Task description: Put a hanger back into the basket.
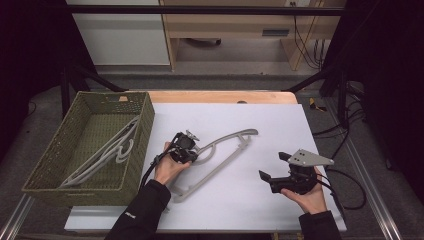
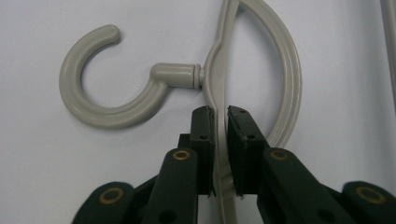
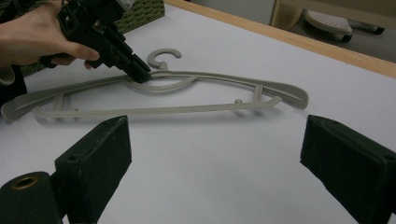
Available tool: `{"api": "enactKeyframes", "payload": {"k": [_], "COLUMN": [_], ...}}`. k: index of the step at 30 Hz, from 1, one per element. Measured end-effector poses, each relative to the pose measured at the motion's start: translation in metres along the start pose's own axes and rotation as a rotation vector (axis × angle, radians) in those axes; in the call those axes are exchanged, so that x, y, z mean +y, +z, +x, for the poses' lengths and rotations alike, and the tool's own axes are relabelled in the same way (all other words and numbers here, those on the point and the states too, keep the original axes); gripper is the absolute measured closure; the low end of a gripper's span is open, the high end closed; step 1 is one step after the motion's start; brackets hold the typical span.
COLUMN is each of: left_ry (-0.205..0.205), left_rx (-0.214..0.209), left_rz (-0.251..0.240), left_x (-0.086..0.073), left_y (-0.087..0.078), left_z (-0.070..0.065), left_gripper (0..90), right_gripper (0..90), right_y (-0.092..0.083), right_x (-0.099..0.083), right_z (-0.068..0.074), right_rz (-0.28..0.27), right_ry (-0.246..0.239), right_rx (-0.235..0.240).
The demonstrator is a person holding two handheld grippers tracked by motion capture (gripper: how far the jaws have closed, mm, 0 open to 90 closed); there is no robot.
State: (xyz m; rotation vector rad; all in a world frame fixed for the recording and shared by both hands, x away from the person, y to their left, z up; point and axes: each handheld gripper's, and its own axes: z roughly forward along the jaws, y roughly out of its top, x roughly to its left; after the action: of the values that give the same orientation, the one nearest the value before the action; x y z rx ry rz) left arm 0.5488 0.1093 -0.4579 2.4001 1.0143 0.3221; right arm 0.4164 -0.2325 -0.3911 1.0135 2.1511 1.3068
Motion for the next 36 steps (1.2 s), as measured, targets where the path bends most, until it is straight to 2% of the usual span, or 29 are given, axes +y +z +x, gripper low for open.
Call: {"api": "enactKeyframes", "payload": {"k": [4, 5, 7, 9, 11, 13, 17, 20, 21, 23, 30, 31, 32, 36], "left_ry": [0.015, 0.023, 0.039, 0.031, 0.007, 0.014, -0.008, -0.005, -0.017, -0.015, -0.020, -0.026, -0.038, -0.015], "left_rx": [0.015, -0.001, -0.006, -0.012, -0.026, -0.012, -0.026, -0.026, -0.018, -0.009, 0.007, 0.016, 0.006, 0.024], "left_rz": [-0.013, -0.019, -0.037, -0.046, -0.042, -0.013, -0.019, -0.017, -0.017, -0.017, -0.015, -0.028, -0.051, -0.053], "left_x": [-0.001, -0.001, 0.001, 0.002, 0.005, 0.007, 0.006, 0.007, 0.007, 0.007, 0.007, 0.006, 0.006, 0.007], "left_y": [0.001, 0.001, 0.001, 0.001, 0.002, 0.006, 0.006, 0.006, 0.007, 0.007, 0.006, 0.005, 0.001, -0.005], "left_z": [0.000, 0.001, 0.000, -0.001, -0.001, -0.001, 0.003, 0.004, 0.004, 0.003, 0.001, 0.000, 0.000, -0.001], "left_gripper": [71.1, 71.5, 68.5, 66.3, 66.1, 68.2, 72.8, 74.6, 75.9, 79.1, 79.9, 80.4, 81.5, 83.2], "right_gripper": [8.9, 8.9, 8.9, 8.9, 8.9, 8.9, 8.9, 8.9, 8.9, 8.9, 8.9, 8.9, 8.9, 8.9], "right_y": [0.000, 0.000, 0.000, 0.000, 0.000, 0.000, -0.002, -0.001, -0.001, -0.001, -0.001, -0.001, -0.001, -0.001], "right_x": [0.000, 0.000, 0.000, 0.000, 0.000, 0.000, 0.000, 0.001, 0.001, 0.001, 0.001, 0.000, 0.000, 0.000], "right_z": [0.000, 0.000, 0.000, 0.000, 0.000, 0.000, -0.001, 0.000, 0.000, 0.000, -0.001, 0.000, 0.000, -0.001], "right_rz": [-0.001, 0.000, 0.000, 0.000, 0.002, 0.001, -0.006, -0.003, -0.001, 0.000, -0.003, 0.001, 0.001, 0.001], "right_ry": [-0.002, -0.003, -0.004, -0.004, -0.002, -0.005, -0.001, -0.001, 0.001, 0.001, 0.000, 0.002, 0.001, 0.000], "right_rx": [0.001, 0.000, 0.000, 0.000, -0.001, 0.001, -0.001, 0.001, -0.002, -0.002, 0.000, -0.003, -0.003, -0.003]}}
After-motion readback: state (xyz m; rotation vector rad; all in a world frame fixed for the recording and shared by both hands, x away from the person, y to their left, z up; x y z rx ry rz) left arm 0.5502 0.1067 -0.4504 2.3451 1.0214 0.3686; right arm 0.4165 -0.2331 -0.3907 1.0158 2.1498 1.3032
